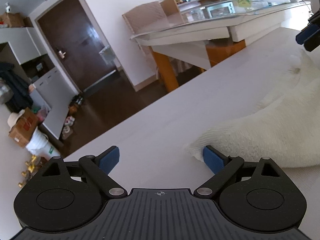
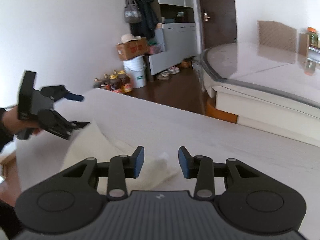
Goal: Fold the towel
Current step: 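Open the right gripper and smooth the smaller folded triangle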
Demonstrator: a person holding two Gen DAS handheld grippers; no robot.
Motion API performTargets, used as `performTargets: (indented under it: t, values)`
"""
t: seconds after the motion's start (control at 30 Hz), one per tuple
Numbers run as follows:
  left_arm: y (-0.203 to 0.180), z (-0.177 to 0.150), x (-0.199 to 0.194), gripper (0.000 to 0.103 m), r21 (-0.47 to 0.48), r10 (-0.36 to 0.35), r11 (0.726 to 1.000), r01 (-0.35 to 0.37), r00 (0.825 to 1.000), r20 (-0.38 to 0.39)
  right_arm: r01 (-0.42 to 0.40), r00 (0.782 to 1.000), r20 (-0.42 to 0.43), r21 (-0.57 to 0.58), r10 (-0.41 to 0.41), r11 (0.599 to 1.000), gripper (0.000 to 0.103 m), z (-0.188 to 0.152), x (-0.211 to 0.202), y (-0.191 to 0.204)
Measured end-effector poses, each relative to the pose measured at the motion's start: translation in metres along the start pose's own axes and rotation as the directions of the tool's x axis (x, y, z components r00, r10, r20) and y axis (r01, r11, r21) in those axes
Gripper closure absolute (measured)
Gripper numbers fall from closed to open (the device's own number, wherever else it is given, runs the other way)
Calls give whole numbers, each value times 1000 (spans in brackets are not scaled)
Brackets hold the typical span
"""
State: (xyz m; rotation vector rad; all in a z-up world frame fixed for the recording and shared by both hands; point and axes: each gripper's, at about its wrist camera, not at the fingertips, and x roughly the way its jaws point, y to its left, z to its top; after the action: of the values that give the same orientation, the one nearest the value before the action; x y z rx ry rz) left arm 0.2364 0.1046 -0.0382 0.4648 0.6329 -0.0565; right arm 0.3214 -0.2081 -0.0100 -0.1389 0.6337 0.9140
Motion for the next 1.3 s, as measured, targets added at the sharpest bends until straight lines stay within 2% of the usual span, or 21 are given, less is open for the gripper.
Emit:
performTargets:
  t: [0.1, 0.2, 0.3, 0.33, 0.4, 0.5, 0.57, 0.73, 0.83, 0.93, 0.97, 1.03, 1.07, 1.17, 1.3]
  values:
    - [0, 2, -4, 9, -8, 26, 1000, -26, 1000, 13, -15, 997, -75, -65, 10, 998, 62, 1, 19, 4]
    - [0, 2, -16, 9, -33, 27, 999, -26, 999, 35, 1, 996, -92, -31, -3, 1000, 56, -3, 24, -1]
    - [-2, 4, -30, 9, -69, -47, 996, 53, 996, 80, -28, 995, -90, 37, 31, 999, 57, -11, 19, -9]
    - [-3, 5, -33, 9, -77, -83, 993, 91, 992, 99, -39, 995, -89, 61, 44, 997, 59, -14, 17, -11]
    - [-9, 9, -40, 9, -78, -163, 982, 175, 977, 137, -46, 995, -80, 76, 52, 996, 81, -17, 15, -13]
    - [-24, 16, -44, 9, -38, -247, 966, 256, 956, 158, -46, 997, -56, 74, 50, 996, 86, -18, 9, -10]
    - [-35, 20, -42, 9, -3, -262, 964, 265, 954, 149, -43, 998, -38, 63, 45, 997, 87, -14, 7, -6]
    - [-61, 23, -25, 9, 91, -202, 977, 194, 974, 100, -8, 994, 108, -14, 9, 1000, 87, -3, -11, 7]
    - [-64, 22, -20, 9, 74, -199, 979, 192, 976, 94, 19, 995, 96, -26, -17, 999, 87, -2, -6, 6]
    - [-61, 21, -17, 8, 41, -203, 979, 200, 975, 87, 45, 999, -3, -5, -45, 999, 87, -10, 15, -5]
    - [-59, 21, -18, 8, 29, -202, 979, 200, 975, 89, 51, 999, -15, 2, -50, 999, 85, -11, 18, -7]
    - [-55, 19, -22, 8, 10, -191, 981, 191, 977, 99, 69, 997, -27, 7, -69, 998, 72, -12, 21, -10]
    - [-53, 18, -24, 8, 3, -180, 984, 180, 978, 105, 86, 996, -30, 9, -86, 996, 67, -12, 20, -11]
    - [-43, 15, -28, 8, -20, -136, 990, 139, 985, 107, 108, 994, 21, 30, -109, 994, 67, -13, 8, -13]
    - [-31, 13, -20, 8, -61, -81, 995, 85, 994, 68, 104, 992, 70, 35, -106, 994, 68, -13, -6, -5]
